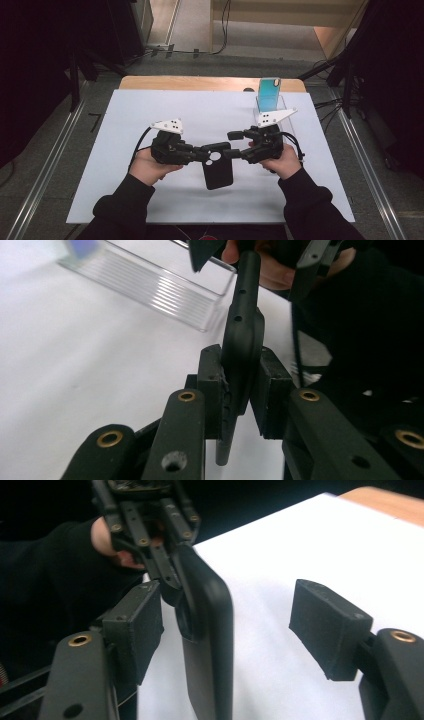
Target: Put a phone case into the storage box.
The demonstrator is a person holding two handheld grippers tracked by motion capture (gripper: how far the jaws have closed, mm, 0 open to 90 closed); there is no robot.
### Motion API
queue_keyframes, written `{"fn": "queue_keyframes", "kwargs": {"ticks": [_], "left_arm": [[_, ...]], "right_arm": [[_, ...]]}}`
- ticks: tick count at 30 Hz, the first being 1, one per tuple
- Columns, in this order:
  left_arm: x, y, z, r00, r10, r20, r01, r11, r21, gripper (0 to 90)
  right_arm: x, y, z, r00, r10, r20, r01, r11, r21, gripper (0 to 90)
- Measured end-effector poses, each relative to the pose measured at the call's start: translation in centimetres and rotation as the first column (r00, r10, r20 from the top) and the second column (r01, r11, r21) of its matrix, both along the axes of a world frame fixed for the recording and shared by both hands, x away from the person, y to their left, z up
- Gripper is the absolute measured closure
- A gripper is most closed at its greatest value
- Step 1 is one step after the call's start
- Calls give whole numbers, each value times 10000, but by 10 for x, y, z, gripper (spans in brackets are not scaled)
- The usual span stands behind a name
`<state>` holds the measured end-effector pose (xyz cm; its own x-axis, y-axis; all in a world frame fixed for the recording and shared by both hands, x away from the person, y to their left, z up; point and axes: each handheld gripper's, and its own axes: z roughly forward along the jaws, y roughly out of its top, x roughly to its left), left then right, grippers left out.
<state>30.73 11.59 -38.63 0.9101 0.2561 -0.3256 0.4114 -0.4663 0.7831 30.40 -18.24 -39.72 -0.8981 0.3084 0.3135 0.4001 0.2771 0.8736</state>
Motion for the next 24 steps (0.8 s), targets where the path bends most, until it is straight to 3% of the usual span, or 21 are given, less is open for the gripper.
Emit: {"fn": "queue_keyframes", "kwargs": {"ticks": [3,5,6,7,8,10,13,16,19,21,24], "left_arm": [[2,4,3,9994,346,-20,-346,9994,-20,775],[2,5,5,9979,645,-93,-645,9979,-26,774],[2,6,6,9960,894,-94,-893,9960,84,774],[1,6,8,9936,1130,-23,-1130,9935,160,773],[0,6,9,9909,1346,19,-1346,9906,248,774],[0,5,12,9860,1663,-92,-1661,9857,270,773],[0,5,13,9782,2059,-265,-2051,9783,304,773],[-1,5,14,9777,2094,-166,-2091,9777,190,773],[0,6,14,9705,2404,-191,-2399,9704,272,773],[2,7,14,9646,2622,-297,-2613,9648,312,773],[3,8,14,9613,2715,-460,-2704,9623,289,773]], "right_arm": [[1,-3,-1,9993,-312,194,308,9992,236,238],[2,-3,-2,9988,-474,80,471,9980,416,174],[2,-3,-2,9979,-643,56,640,9972,374,129],[2,-2,-2,9961,-869,160,866,9961,173,29],[1,0,-2,9918,-1231,329,1236,9922,-138,0],[0,2,-2,9871,-1543,438,1564,9864,-504,0],[-1,5,-4,9857,-1657,306,1672,9841,-595,0],[-3,9,-7,9834,-1804,210,1814,9812,-660,0],[-7,15,-7,9790,-2031,149,2037,9767,-682,0],[-11,19,-6,9736,-2265,282,2281,9699,-848,0],[-15,27,-7,9623,-2689,401,2718,9541,-1256,0]]}}
